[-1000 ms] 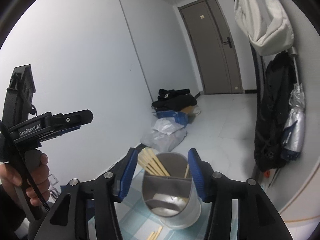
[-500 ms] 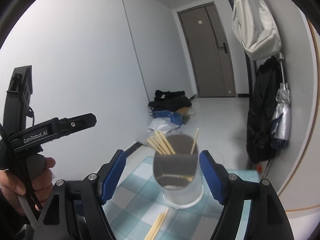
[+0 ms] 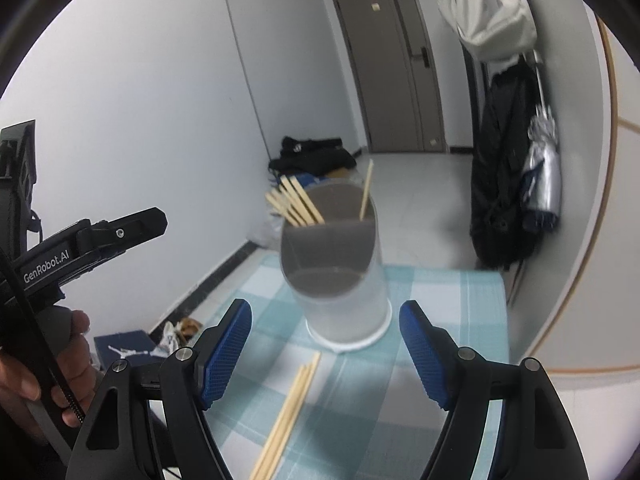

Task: Organize utensils
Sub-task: 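Move both grippers down to the remaining chopsticks beside the holder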

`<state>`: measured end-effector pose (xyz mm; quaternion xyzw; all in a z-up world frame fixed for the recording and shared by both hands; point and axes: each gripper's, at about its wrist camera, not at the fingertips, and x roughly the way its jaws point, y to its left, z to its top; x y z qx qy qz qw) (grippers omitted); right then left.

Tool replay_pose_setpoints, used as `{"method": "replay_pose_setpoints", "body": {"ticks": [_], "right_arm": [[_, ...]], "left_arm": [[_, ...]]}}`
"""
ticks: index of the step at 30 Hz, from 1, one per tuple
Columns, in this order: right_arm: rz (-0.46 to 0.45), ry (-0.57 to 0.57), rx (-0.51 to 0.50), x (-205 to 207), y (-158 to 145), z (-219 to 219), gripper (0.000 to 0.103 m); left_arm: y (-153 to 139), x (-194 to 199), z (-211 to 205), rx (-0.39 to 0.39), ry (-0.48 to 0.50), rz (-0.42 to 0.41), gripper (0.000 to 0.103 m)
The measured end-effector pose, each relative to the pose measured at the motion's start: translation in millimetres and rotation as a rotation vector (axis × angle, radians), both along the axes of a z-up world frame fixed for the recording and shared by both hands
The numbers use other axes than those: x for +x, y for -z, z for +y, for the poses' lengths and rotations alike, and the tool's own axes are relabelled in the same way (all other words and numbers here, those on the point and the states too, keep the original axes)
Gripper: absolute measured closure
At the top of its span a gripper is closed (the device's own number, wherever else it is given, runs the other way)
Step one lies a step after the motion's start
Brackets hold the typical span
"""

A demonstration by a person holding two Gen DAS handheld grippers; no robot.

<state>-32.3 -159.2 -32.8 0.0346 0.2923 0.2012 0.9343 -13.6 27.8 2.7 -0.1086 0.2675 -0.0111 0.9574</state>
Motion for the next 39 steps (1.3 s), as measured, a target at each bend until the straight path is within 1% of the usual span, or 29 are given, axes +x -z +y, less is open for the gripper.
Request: {"method": "replay_pose_setpoints", "body": {"ticks": [6, 9, 11, 14, 20, 25, 29, 32, 35, 39], "right_arm": [[0.083, 0.006, -0.045, 4, 25, 3, 0.027], [0.127, 0.015, -0.063, 9, 38, 3, 0.027], [0.164, 0.023, -0.072, 13, 46, 3, 0.027], [0.218, 0.033, -0.087, 19, 59, 5, 0.027], [0.315, 0.027, -0.121, 32, 85, 18, 0.027], [0.373, 0.001, -0.169, 42, 106, 31, 0.027], [0.400, -0.018, -0.216, 48, 120, 43, 0.027], [0.417, -0.043, -0.216, 51, 126, 51, 0.028], [0.424, -0.074, -0.216, 52, 128, 60, 0.035], [0.412, -0.072, -0.269, 52, 131, 70, 0.044]], "left_arm": [[25, 4, 2, 0.023, -0.006, 0.046, 0.004], [35, 9, 7, 0.018, -0.010, 0.093, 0.004], [37, 11, 12, 0.000, -0.010, 0.118, 0.004], [39, 13, 14, 0.003, -0.011, 0.132, 0.004], [46, 21, 27, -0.028, -0.042, 0.180, 0.004], [52, 29, 37, -0.048, -0.070, 0.213, 0.004], [53, 32, 43, -0.055, -0.084, 0.228, 0.004], [54, 33, 47, -0.061, -0.094, 0.235, 0.004], [55, 34, 50, -0.071, -0.100, 0.246, 0.004], [55, 35, 54, -0.073, -0.105, 0.255, 0.004]]}}
